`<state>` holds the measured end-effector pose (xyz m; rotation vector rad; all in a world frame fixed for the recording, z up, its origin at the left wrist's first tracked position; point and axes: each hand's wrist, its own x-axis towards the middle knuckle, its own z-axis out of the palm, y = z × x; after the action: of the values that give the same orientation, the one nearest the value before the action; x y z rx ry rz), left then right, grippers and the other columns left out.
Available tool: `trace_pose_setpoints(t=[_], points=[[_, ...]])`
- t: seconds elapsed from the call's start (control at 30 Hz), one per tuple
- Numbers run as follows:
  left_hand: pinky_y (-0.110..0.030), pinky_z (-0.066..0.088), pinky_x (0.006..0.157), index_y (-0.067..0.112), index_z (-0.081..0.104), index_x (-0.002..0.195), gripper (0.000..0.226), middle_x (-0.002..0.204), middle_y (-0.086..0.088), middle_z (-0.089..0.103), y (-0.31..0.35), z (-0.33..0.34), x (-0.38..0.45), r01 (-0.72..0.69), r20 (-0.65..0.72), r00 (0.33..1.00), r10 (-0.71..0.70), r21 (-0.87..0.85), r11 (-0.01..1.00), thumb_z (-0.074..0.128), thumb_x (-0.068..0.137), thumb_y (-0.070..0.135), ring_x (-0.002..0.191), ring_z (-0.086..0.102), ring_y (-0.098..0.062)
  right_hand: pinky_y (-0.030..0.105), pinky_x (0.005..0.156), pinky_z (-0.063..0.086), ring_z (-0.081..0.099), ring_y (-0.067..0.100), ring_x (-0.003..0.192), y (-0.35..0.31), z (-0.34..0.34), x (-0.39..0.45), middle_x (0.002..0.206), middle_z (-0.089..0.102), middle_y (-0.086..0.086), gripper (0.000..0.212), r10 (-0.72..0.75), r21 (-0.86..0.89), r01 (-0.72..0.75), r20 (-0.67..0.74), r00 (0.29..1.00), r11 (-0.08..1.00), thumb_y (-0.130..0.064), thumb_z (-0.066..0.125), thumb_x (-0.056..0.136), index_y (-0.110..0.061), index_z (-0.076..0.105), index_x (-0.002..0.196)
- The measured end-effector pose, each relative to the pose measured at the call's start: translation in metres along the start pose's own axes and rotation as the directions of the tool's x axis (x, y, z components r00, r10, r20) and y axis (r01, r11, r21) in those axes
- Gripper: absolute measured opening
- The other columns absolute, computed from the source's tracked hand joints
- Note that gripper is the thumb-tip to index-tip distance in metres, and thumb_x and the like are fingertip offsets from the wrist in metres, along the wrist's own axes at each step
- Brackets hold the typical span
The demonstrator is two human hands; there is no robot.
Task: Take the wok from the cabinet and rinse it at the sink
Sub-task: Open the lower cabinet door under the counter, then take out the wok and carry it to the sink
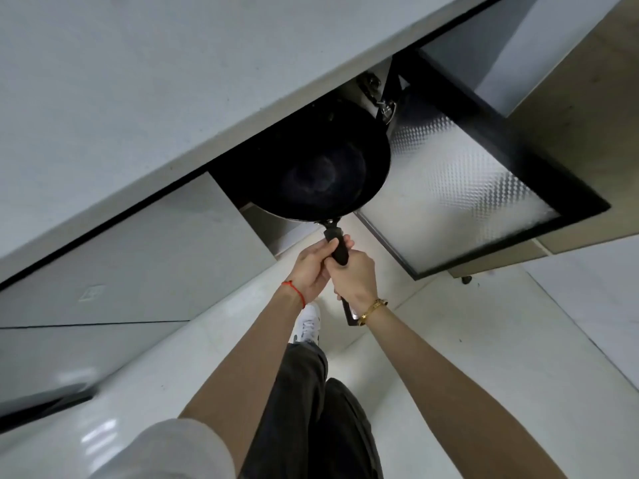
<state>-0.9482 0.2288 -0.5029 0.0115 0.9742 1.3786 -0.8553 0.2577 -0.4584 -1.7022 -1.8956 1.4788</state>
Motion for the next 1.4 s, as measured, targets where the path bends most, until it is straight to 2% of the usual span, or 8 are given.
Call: trace_pose_setpoints(t=[0.3, 0.47, 0.67, 0.77, 0.93, 1.13, 1.23, 1.4], points=[[-0.035, 0.042, 0.105, 0.002, 0.059, 0.118, 0.024, 0.106, -0.01, 0.065, -0.031, 0.038, -0.103, 0.104, 0.037, 0.994, -0.106, 0.043, 0.994, 0.05, 0.099, 0.012, 0.106, 0.059, -0.022, 0.035, 0.051, 0.055, 0.06, 0.021, 0.05, 0.002, -0.035, -0.11, 0.055, 0.057, 0.0, 0.029, 0.072, -0.01, -0.072, -0.014, 0.997, 0.997, -0.02, 0.057, 0.089, -0.025, 0.052, 0.061], [-0.029, 0.048, 0.097, 0.003, 0.06, 0.117, 0.022, 0.105, -0.009, 0.065, -0.044, 0.065, -0.163, 0.139, 0.027, 0.99, -0.14, 0.051, 0.989, 0.048, 0.099, 0.012, 0.103, 0.062, -0.019, 0.026, 0.043, 0.045, 0.056, 0.018, 0.045, -0.002, -0.058, -0.172, 0.055, 0.057, 0.001, 0.029, 0.092, 0.003, -0.092, -0.008, 0.996, 0.996, -0.02, 0.056, 0.09, -0.024, 0.053, 0.061], [-0.028, 0.048, 0.097, 0.002, 0.059, 0.111, 0.019, 0.099, -0.007, 0.064, -0.058, 0.102, -0.235, 0.14, 0.035, 0.989, -0.142, 0.041, 0.989, 0.045, 0.1, 0.007, 0.096, 0.063, -0.016, 0.023, 0.044, 0.043, 0.057, 0.017, 0.047, -0.003, -0.085, -0.245, 0.054, 0.057, -0.001, 0.025, 0.081, 0.012, -0.081, -0.013, 0.997, 0.997, -0.02, 0.057, 0.089, -0.022, 0.058, 0.064], [-0.03, 0.047, 0.099, 0.001, 0.061, 0.116, 0.022, 0.102, -0.008, 0.066, -0.069, 0.113, -0.269, 0.173, 0.015, 0.985, -0.173, 0.027, 0.985, 0.048, 0.099, 0.008, 0.1, 0.064, -0.017, 0.021, 0.046, 0.04, 0.056, 0.01, 0.047, -0.002, -0.098, -0.284, 0.052, 0.056, -0.005, 0.031, 0.07, 0.054, -0.068, -0.038, 0.997, 0.996, -0.019, 0.059, 0.09, -0.027, 0.057, 0.06], [-0.027, 0.052, 0.092, -0.002, 0.057, 0.126, 0.03, 0.106, -0.01, 0.066, -0.077, 0.129, -0.319, 0.177, 0.002, 0.984, -0.177, 0.01, 0.984, 0.05, 0.098, 0.005, 0.1, 0.064, -0.017, 0.011, 0.045, 0.036, 0.053, 0.003, 0.05, -0.005, -0.109, -0.337, 0.053, 0.056, -0.008, 0.027, 0.045, 0.076, -0.04, -0.062, 0.997, 0.996, -0.02, 0.06, 0.091, -0.02, 0.06, 0.064], [-0.027, 0.054, 0.091, -0.003, 0.057, 0.125, 0.03, 0.107, -0.011, 0.067, -0.066, 0.133, -0.354, 0.155, 0.012, 0.988, -0.156, 0.025, 0.988, 0.05, 0.097, 0.003, 0.099, 0.066, -0.017, 0.021, 0.052, 0.046, 0.061, 0.013, 0.06, -0.016, -0.104, -0.369, 0.062, 0.064, 0.0, 0.02, 0.027, 0.064, -0.021, -0.095, 0.995, 0.998, -0.026, 0.061, 0.091, -0.013, 0.068, 0.077], [-0.029, 0.054, 0.093, -0.003, 0.057, 0.124, 0.028, 0.105, -0.01, 0.067, -0.053, 0.129, -0.366, 0.132, 0.026, 0.991, -0.133, 0.031, 0.991, 0.049, 0.098, 0.002, 0.097, 0.066, -0.017, 0.013, 0.044, 0.041, 0.057, 0.009, 0.051, -0.029, -0.096, -0.378, 0.056, 0.06, -0.001, 0.022, 0.008, 0.046, -0.003, -0.108, 0.994, 0.999, -0.024, 0.061, 0.09, -0.011, 0.066, 0.073], [-0.028, 0.054, 0.093, -0.002, 0.057, 0.126, 0.031, 0.105, -0.009, 0.067, -0.025, 0.118, -0.385, 0.074, 0.022, 0.997, -0.076, 0.065, 0.995, 0.05, 0.097, 0.002, 0.096, 0.066, -0.017, 0.012, 0.038, 0.035, 0.052, 0.009, 0.041, -0.057, -0.079, -0.387, 0.048, 0.054, -0.002, 0.028, 0.0, 0.081, 0.007, -0.096, 0.995, 0.997, -0.022, 0.059, 0.09, -0.013, 0.058, 0.063]])
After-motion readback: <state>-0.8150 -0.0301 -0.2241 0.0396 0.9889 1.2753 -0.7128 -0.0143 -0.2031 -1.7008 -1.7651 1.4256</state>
